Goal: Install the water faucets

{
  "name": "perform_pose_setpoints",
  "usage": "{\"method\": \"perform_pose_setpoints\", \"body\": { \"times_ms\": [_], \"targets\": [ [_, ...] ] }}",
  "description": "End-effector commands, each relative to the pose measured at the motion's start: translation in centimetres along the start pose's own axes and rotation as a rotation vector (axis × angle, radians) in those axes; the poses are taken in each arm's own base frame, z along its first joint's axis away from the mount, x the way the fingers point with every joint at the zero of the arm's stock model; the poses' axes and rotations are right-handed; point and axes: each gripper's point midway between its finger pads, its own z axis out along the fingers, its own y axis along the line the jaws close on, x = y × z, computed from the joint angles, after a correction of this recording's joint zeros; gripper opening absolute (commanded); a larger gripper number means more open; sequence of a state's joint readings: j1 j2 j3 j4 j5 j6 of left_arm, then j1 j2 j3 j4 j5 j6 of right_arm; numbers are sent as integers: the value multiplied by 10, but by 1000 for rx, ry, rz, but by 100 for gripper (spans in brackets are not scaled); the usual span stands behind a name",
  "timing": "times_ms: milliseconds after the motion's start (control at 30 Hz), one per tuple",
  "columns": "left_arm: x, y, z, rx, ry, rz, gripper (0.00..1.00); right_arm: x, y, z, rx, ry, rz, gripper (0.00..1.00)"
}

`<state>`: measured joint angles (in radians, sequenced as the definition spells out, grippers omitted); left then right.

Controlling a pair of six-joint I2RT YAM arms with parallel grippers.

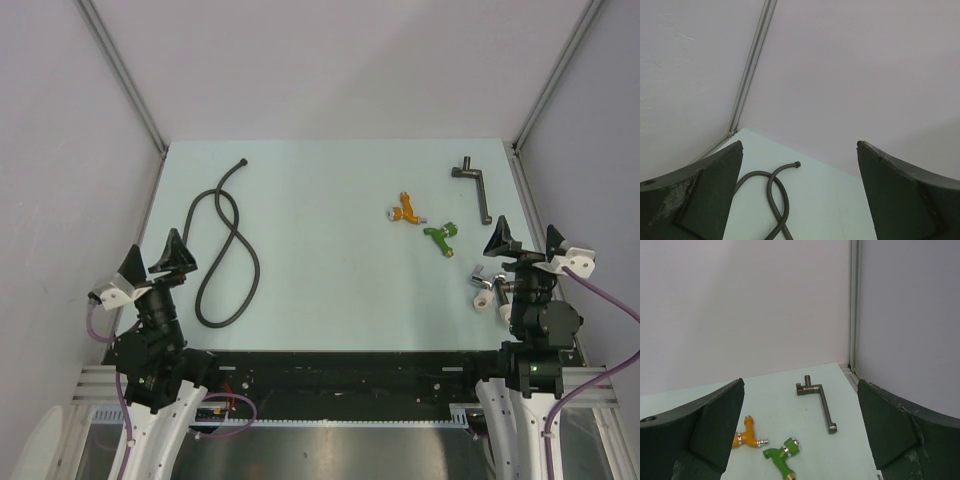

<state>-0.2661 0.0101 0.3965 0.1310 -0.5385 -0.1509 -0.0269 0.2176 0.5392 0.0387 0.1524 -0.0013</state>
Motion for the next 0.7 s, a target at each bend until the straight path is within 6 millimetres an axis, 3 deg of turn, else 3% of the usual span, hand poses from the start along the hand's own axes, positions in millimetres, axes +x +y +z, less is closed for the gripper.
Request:
{"method": "perform_pose_setpoints", "body": {
  "times_ms": [0, 200, 267, 300, 467, 600, 667],
  "targets": [
    [-10, -1, 3, -16, -13, -27, 100, -7, 0, 4, 13, -31, 45, 100],
    [9, -18, 16, 22, 88, -35, 100, -1, 5, 5, -8, -10, 106, 100],
    [31, -23, 22, 25, 175, -12, 100, 1, 9, 6, -24, -3, 120, 100],
    [31, -26, 26, 23, 194, -6, 100, 0, 10, 4, -28, -7, 126, 100],
    [95, -26, 37, -29, 481, 131, 100, -9, 8, -2, -11, -37, 136, 100],
    [124, -27, 45, -52, 609, 196, 100, -16, 15, -7, -47, -61, 140, 100],
    [146, -15, 50, -103, 681, 232, 100, -19, 15, -10, -51, -72, 148, 100]
  ]
}}
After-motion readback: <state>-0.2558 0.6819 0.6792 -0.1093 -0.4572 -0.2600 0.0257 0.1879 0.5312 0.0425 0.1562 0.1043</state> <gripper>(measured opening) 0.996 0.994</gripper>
